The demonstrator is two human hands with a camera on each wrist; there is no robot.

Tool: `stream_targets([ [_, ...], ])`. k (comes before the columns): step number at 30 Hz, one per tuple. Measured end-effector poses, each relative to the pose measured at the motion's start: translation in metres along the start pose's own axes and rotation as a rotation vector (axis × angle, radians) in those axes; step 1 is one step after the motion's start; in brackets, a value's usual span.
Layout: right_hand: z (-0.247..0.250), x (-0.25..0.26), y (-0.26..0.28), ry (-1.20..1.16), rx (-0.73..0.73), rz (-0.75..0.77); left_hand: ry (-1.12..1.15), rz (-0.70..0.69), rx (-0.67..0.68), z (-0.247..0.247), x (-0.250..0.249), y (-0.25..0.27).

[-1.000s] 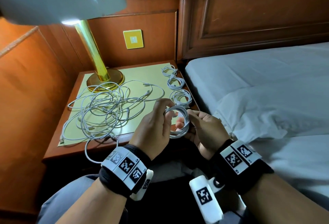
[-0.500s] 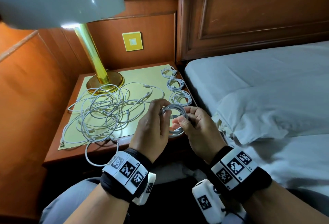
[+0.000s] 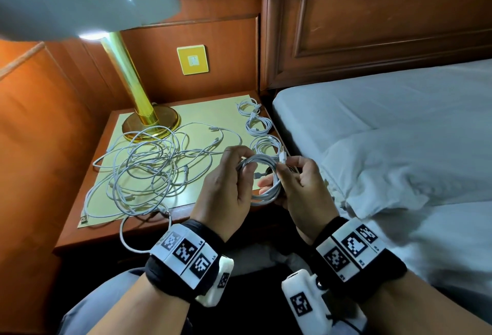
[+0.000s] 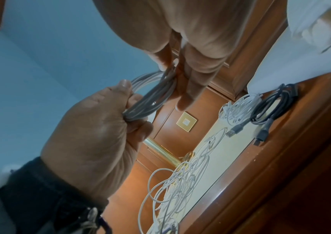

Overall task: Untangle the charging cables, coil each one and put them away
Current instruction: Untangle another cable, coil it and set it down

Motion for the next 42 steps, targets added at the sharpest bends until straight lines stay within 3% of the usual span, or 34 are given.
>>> stream_targets([
  [9, -0.003, 0.003, 0.001, -0.034, 0.045, -0.013, 0.002, -0.029, -0.024, 0.006, 0.002, 0.003],
  [20, -0.014, 0.007, 0.008, -0.105, 0.178, 0.037, 0.100, 0.084, -0.114, 0.008, 0.011, 0.003],
  [27, -0.026, 0.006, 0.012, -0.548, 0.251, -0.101, 0.165, 0.174, -0.072, 0.002, 0.017, 0.003],
  [30, -0.022, 0.013, 0.009, -0.505, 0.305, -0.099, 0.181, 0.220, -0.078, 0.003, 0.023, 0.003],
  [37, -0.013, 0.012, 0.005, -0.437, 0.180, -0.089, 0.291, 0.327, -0.077, -0.003, 0.028, 0.002],
  [42, -0.002, 0.020, 0.004, -0.213, 0.071, 0.004, 0.678, 0.458, -0.077, -0.009, 0.023, 0.004],
])
Point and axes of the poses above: each hand's wrist, its own y-axis away from the middle knuckle, its own z-axis out of the back of the hand, x = y × z, the point moved 5 cm from there along -y, towards the middle knuckle, and after that the axes turned 8 degrees about x, right-handed, at the moved point
